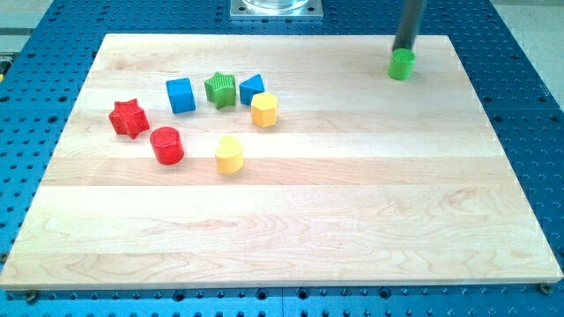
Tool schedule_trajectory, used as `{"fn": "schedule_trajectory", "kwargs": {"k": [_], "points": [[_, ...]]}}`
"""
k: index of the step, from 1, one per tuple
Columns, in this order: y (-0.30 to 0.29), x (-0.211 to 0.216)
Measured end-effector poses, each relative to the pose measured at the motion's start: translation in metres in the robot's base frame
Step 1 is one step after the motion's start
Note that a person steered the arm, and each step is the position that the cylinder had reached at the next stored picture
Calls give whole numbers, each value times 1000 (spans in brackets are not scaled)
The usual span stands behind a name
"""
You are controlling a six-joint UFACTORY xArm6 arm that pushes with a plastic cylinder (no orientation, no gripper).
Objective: Push the green circle into the yellow heart
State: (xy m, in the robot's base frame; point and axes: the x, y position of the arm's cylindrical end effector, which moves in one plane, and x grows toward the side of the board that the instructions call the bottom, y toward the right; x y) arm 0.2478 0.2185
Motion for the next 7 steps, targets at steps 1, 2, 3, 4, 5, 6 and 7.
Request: {"fn": "schedule_trajectory", "kwargs": {"k": [1,2,3,4,5,6,7], "points": [[-51,27],[-149,60],[-96,28],[-14,19],[-9,51],[-95,83],[-68,80]]}}
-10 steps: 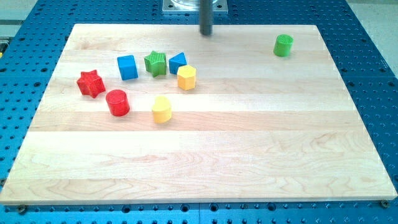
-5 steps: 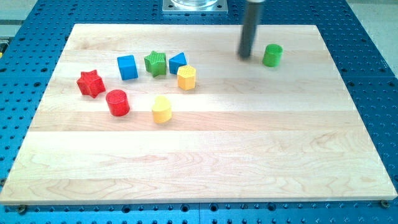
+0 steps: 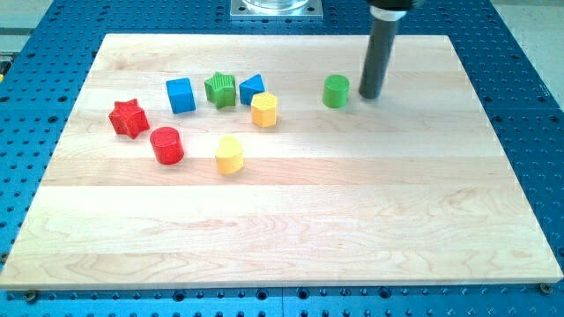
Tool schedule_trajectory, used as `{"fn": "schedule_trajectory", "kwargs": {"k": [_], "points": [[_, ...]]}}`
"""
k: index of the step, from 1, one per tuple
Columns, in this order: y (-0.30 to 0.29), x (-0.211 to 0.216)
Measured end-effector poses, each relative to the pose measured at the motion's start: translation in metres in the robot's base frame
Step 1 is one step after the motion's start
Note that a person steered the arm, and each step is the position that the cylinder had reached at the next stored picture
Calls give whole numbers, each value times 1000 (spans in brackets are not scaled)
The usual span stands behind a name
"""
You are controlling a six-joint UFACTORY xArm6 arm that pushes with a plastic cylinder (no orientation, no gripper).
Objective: Push the green circle into the yellow heart
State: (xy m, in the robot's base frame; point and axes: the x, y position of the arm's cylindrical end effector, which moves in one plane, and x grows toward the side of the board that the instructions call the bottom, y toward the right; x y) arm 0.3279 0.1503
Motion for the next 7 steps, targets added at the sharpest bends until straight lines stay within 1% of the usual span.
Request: {"fn": "schedule_trajectory", "kwargs": {"k": [1,2,3,4,5,6,7], "points": [[-47,-10],[-94,4],[-169,79],[-136,95],[-131,105],[-214,105],[-261,103]]}}
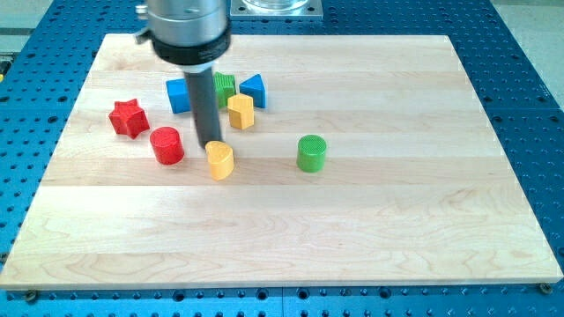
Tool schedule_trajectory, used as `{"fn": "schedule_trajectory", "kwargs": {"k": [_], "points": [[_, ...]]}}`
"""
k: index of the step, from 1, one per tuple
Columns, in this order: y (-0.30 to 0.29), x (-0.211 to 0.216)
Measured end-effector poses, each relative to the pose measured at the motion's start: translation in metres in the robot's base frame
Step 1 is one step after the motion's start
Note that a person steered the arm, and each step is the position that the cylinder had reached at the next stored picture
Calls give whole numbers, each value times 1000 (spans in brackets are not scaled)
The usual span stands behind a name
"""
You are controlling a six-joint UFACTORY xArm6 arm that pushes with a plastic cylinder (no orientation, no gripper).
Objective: Push the green circle into the yellow heart
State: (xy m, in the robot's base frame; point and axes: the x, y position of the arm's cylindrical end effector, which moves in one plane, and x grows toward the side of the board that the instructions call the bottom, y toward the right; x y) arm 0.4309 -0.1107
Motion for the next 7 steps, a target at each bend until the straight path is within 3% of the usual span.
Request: {"fn": "schedule_trajectory", "kwargs": {"k": [2,5,6,7], "points": [[-7,-20],[35,-50],[65,-50],[52,-31]]}}
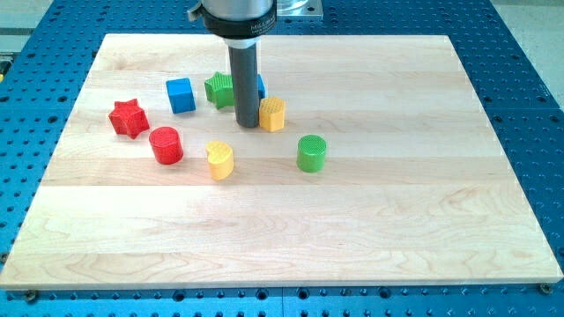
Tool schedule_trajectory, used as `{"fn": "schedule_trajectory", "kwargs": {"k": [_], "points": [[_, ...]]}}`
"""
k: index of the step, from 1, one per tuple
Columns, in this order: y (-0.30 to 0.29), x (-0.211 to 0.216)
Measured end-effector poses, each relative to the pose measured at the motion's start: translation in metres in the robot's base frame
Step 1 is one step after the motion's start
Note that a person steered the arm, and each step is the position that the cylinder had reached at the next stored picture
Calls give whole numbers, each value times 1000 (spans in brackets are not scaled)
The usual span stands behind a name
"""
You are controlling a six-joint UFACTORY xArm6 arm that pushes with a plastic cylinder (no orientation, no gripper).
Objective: Push the green circle into the yellow heart
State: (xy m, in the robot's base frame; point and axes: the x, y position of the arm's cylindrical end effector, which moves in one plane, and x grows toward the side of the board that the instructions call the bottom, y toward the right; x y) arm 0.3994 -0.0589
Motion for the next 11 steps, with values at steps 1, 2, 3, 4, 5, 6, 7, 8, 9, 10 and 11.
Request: {"fn": "schedule_trajectory", "kwargs": {"k": [1,2,3,4,5,6,7,8,9,10,11], "points": [[1,39],[40,34],[52,17],[52,2],[117,3],[164,34],[137,64],[79,65],[54,66],[46,62],[11,89]]}}
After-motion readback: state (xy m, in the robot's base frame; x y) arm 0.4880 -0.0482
